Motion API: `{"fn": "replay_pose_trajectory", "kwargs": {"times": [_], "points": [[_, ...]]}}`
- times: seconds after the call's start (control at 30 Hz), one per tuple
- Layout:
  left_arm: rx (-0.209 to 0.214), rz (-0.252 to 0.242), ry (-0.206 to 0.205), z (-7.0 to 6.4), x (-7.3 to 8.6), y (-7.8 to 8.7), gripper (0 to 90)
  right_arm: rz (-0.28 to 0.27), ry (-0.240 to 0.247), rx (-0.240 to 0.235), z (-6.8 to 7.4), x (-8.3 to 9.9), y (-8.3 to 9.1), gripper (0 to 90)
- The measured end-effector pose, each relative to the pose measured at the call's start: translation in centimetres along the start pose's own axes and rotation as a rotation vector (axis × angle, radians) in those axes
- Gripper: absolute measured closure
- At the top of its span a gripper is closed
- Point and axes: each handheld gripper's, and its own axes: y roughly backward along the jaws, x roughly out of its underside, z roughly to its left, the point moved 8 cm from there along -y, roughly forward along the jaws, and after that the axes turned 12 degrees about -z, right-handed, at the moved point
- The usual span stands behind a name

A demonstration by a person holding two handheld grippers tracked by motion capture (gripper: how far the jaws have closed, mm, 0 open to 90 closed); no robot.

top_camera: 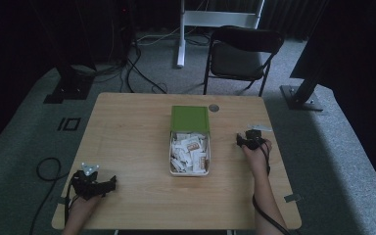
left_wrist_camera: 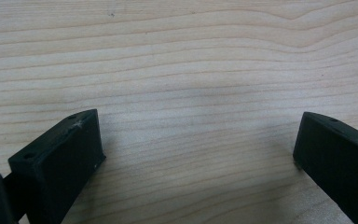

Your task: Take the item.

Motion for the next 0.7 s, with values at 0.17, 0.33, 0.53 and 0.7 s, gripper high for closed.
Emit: {"fn": "replay_pose_trajectory", "kwargs": {"times": [0.17, 0.33, 0.53, 0.7], "points": [[0.000, 0.000, 0.000, 0.0, 0.0, 0.0, 2.1, -0.015, -0.005, 0.001, -0.1, 0.2, 0.9, 45.0], [0.000, 0.000, 0.000, 0.0, 0.0, 0.0, 2.1, -0.009, -0.015, -0.015, 0.0, 0.7, 1.8, 39.2], [0.000, 0.000, 0.000, 0.0, 0.0, 0.0, 2.1, -0.019, -0.004, -0.025, 0.1, 1.5, 2.8, 34.6], [0.000, 0.000, 0.000, 0.0, 0.0, 0.0, 2.1, -0.039, -0.018, -0.029, 0.1, 2.1, 3.8, 32.6]]}}
